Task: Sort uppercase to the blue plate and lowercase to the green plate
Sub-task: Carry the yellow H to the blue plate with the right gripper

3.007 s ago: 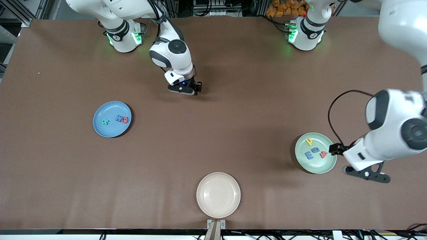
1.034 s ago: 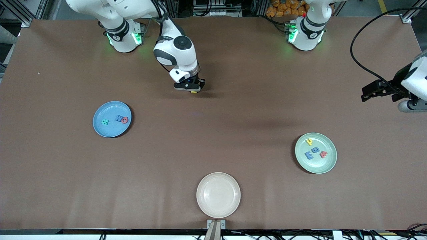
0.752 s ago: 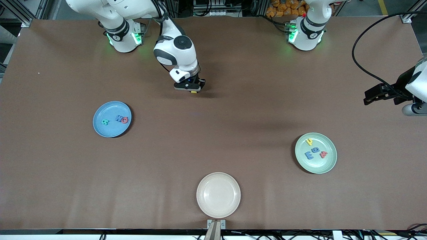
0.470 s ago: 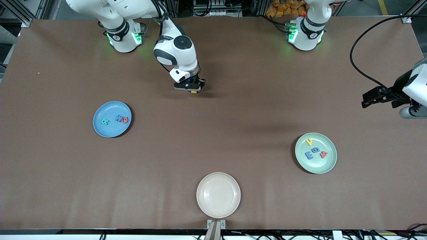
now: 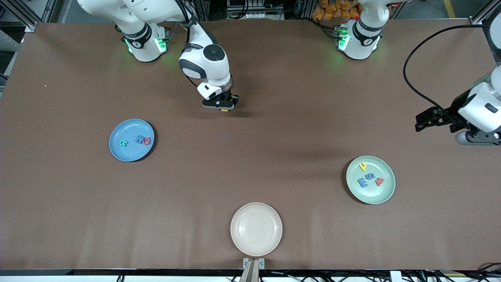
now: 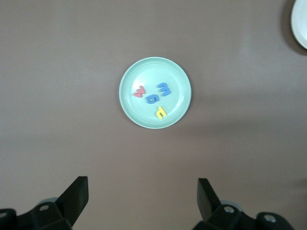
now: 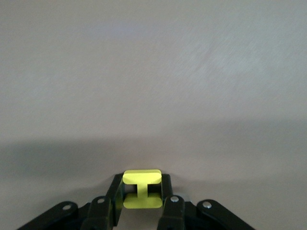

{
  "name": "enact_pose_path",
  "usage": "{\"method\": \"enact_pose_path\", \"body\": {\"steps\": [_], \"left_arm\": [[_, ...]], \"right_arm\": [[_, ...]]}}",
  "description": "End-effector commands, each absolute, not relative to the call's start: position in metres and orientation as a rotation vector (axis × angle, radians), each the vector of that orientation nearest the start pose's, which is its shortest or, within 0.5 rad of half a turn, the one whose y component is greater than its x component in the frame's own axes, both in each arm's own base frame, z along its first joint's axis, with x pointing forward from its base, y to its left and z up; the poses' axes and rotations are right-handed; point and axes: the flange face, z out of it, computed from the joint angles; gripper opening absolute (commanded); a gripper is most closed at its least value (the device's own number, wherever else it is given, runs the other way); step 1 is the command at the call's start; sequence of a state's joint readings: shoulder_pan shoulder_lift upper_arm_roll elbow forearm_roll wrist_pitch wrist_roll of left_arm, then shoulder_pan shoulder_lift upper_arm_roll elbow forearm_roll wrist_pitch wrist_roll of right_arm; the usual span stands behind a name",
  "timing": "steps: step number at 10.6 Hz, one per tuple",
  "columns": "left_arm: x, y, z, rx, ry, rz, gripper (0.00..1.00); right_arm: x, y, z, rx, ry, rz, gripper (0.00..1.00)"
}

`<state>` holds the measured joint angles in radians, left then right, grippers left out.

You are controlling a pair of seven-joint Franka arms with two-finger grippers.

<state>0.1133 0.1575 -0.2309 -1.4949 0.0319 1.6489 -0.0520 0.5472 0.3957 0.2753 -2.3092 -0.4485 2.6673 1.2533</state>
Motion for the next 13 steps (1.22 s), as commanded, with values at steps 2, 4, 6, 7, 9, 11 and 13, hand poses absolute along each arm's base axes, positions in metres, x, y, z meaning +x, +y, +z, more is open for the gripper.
{"method": "enact_pose_path", "body": {"steps": [2, 4, 6, 7, 9, 11, 13], "left_arm": [[0.602, -0.068, 0.583, -3.152, 0.134, -0.024, 1.00], [0.600, -0.069, 0.588, -3.152, 0.136, -0.035, 1.00], [0.596, -0.065, 0.595, -3.152, 0.129, -0.049, 1.00], [0.592, -0.065, 0.601, -3.154, 0.127, -0.058, 1.00], [0.583, -0.065, 0.611, -3.155, 0.127, -0.062, 1.00], [0.580, -0.066, 0.609, -3.178, 0.124, -0.040, 1.00], [0.580, -0.047, 0.606, -3.227, 0.124, -0.030, 1.00]], "right_arm": [[0.373, 0.356, 0.187, -3.262, -0.197, -0.107, 0.31], [0.396, 0.327, 0.198, -3.299, -0.348, -0.068, 0.31], [0.411, 0.304, 0.208, -3.316, -0.470, -0.033, 0.31], [0.420, 0.289, 0.215, -3.323, -0.544, -0.013, 0.31], [0.446, 0.245, 0.229, -3.316, -0.742, 0.053, 0.31], [0.470, 0.196, 0.235, -3.286, -0.871, 0.099, 0.32], [0.486, 0.151, 0.247, -3.208, -0.956, 0.179, 0.32]]}}
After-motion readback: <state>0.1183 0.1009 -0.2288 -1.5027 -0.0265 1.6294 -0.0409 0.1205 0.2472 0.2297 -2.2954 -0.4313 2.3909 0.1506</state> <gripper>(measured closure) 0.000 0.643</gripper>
